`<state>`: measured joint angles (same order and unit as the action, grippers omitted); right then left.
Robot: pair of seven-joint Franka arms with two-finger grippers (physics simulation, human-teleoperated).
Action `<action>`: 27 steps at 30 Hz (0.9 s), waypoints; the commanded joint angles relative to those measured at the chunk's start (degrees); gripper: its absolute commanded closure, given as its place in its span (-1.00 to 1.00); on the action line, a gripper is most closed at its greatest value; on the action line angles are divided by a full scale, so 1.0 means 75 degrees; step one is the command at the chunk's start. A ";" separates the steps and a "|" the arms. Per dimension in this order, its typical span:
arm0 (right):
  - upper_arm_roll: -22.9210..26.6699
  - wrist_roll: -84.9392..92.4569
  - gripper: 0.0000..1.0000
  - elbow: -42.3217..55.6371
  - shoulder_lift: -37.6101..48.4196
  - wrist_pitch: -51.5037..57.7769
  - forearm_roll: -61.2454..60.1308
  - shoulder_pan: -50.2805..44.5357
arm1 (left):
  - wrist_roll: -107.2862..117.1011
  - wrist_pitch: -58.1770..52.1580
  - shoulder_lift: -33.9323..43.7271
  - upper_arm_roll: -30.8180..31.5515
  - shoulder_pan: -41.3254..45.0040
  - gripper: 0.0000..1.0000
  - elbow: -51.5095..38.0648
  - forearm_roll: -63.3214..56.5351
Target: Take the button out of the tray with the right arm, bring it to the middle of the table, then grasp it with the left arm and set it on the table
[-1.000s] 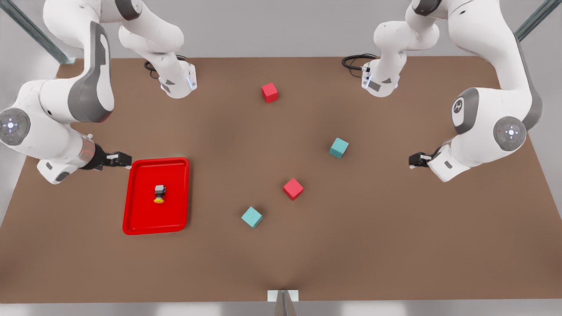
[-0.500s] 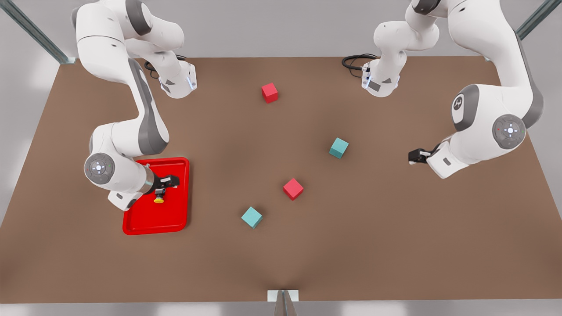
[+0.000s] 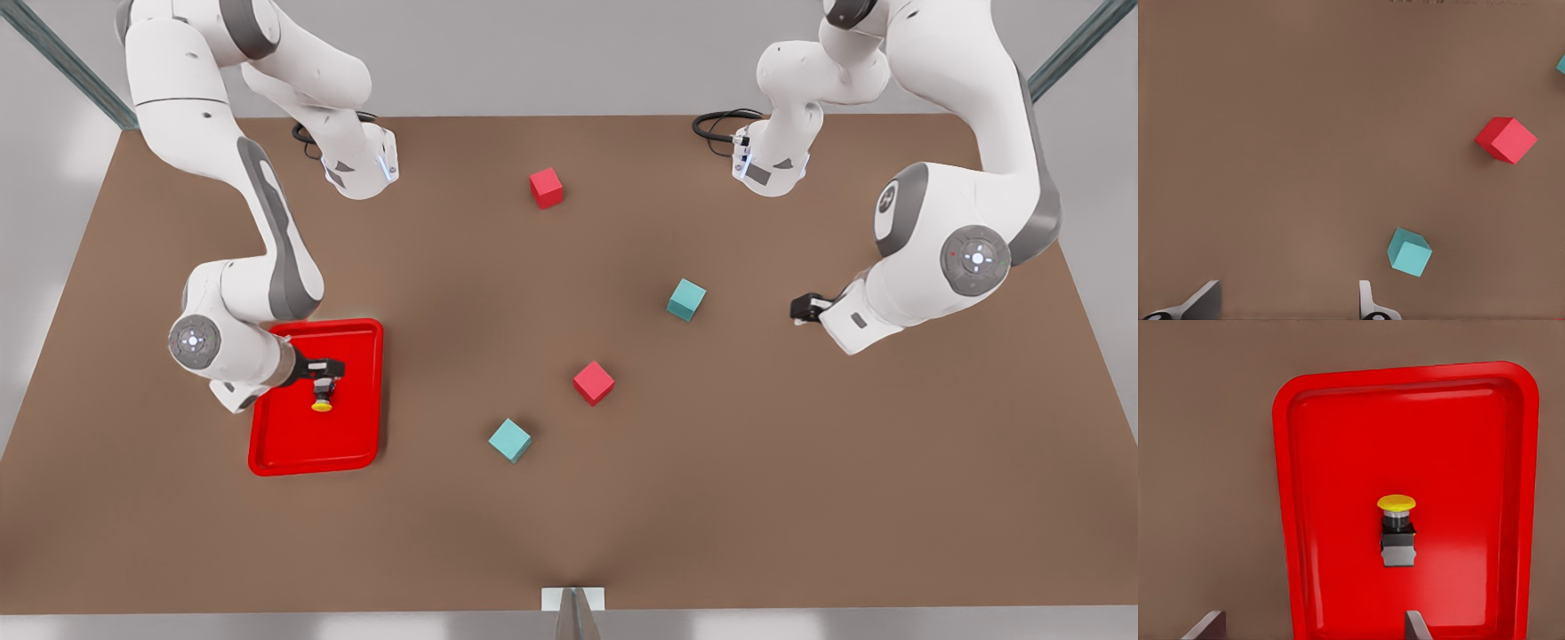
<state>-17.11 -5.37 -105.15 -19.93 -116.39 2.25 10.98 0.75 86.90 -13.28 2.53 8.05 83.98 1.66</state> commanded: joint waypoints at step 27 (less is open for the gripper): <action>-0.0378 0.1688 -1.00 -0.1565 -0.0822 -0.2669 0.1681 0.1137 | 0.0521 0.0003 -0.0503 0.0014 -0.0101 -1.00 -0.0147 -0.0281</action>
<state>-19.40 -0.23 -116.52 -25.82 -133.47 12.88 18.95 3.75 86.89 -16.94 2.63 7.35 82.94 -0.22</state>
